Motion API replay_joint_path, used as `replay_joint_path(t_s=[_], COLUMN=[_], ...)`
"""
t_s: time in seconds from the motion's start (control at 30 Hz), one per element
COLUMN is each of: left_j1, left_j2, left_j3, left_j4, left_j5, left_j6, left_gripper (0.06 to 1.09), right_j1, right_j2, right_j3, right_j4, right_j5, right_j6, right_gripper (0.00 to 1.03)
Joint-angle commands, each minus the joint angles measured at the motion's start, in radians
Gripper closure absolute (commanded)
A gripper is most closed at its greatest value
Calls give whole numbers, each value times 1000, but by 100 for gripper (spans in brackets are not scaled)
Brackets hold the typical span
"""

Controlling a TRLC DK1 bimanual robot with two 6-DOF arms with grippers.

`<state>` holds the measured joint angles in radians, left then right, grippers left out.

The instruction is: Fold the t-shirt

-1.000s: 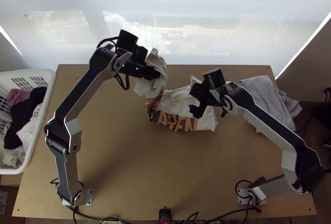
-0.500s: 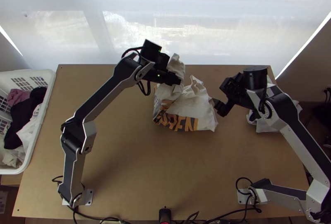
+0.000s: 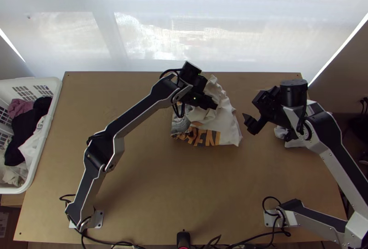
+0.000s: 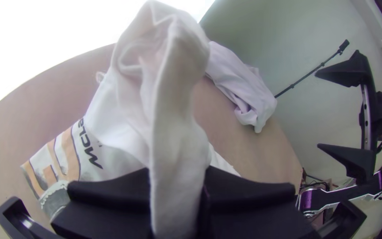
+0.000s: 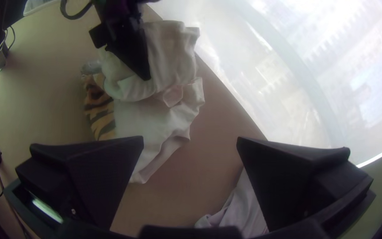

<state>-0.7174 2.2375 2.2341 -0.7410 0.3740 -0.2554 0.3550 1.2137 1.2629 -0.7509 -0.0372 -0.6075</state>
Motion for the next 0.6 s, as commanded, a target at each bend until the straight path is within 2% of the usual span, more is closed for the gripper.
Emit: replay_joint_path(t_s=[0.0,0.53,0.57], left_j1=[-24,-53,-53], left_j2=[71,192,201], left_j3=[-1,9,12], left_j4=[51,193,201], left_j5=[-1,-18,-17], left_j6=[-30,-74,-82], left_gripper=[105,105,102], right_j1=[-2,9,12], right_j2=[-43,-114,-120], right_j3=[-42,-120,-126], right_j4=[-24,-71,-74], right_j5=[3,7,7], right_j6=[9,9,11], right_gripper=[5,5,5])
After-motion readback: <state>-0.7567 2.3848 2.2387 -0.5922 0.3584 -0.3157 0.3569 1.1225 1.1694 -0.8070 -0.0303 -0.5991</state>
